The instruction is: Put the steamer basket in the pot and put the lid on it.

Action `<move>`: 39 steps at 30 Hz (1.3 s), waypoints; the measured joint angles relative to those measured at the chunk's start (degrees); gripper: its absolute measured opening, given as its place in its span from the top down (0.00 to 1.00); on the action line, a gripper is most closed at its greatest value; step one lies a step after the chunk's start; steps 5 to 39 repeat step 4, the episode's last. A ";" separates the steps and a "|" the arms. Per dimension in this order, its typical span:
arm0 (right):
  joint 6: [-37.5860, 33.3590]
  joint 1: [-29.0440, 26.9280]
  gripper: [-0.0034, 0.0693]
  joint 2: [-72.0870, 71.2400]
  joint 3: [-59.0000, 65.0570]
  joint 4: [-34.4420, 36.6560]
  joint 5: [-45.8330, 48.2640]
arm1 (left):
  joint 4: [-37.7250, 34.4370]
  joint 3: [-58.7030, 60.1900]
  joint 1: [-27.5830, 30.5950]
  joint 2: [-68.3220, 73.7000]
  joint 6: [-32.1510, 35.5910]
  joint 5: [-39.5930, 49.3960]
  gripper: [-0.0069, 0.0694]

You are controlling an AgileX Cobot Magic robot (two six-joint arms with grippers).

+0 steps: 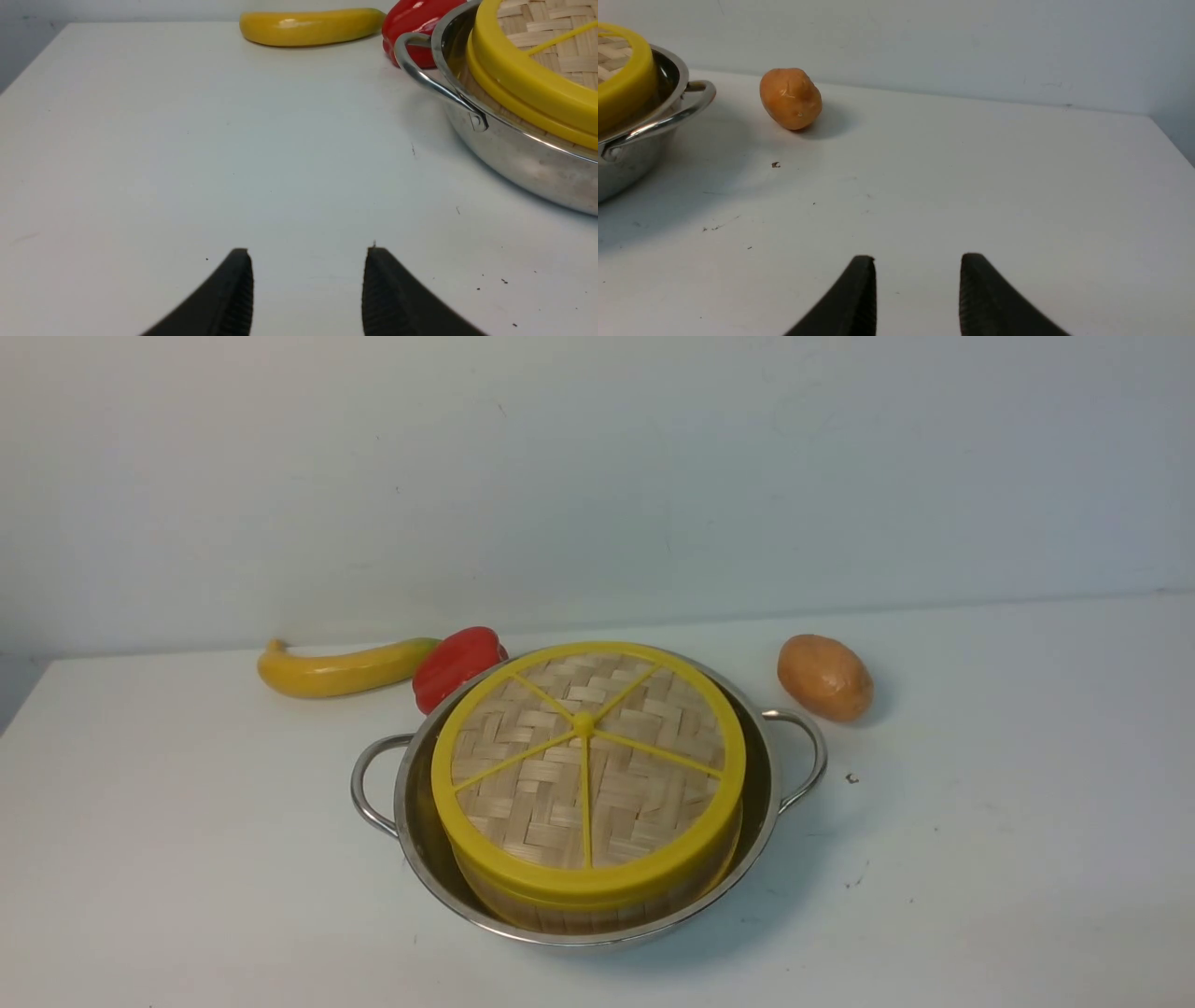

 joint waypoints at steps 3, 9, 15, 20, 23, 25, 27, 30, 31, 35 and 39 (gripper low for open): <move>0.00 0.00 0.62 0.00 0.00 0.00 0.00 | 0.00 0.00 0.00 0.00 0.00 0.00 0.50; 0.00 0.00 0.62 0.00 0.00 0.00 0.00 | 0.00 0.00 0.00 0.00 0.00 0.00 0.50; 0.00 0.00 0.62 0.00 0.00 0.00 0.00 | 0.00 0.00 0.00 0.00 0.00 0.00 0.50; 0.00 0.00 0.62 0.00 0.00 0.00 0.00 | 0.00 0.00 0.00 0.00 0.00 0.00 0.50; 0.00 0.00 0.62 0.00 0.00 0.00 0.00 | 0.00 0.00 0.00 0.00 0.00 0.00 0.50; 0.00 0.00 0.62 0.00 0.00 0.00 0.00 | 0.00 0.00 0.00 0.00 0.00 0.00 0.50; 0.00 0.00 0.62 0.00 0.00 0.00 0.00 | 0.00 0.00 0.00 0.00 0.00 0.00 0.50; 0.00 0.00 0.62 0.00 0.00 0.00 0.00 | 0.00 0.00 0.00 0.00 0.00 0.00 0.50; 0.00 0.00 0.62 0.00 0.00 0.00 0.00 | 0.00 0.00 0.00 0.00 0.00 0.00 0.50; 0.00 0.00 0.62 0.00 0.00 0.00 0.00 | 0.00 0.00 0.00 0.00 0.00 0.00 0.50; 0.00 0.00 0.62 0.00 0.00 0.00 0.00 | 0.00 0.00 0.00 0.00 0.00 0.00 0.50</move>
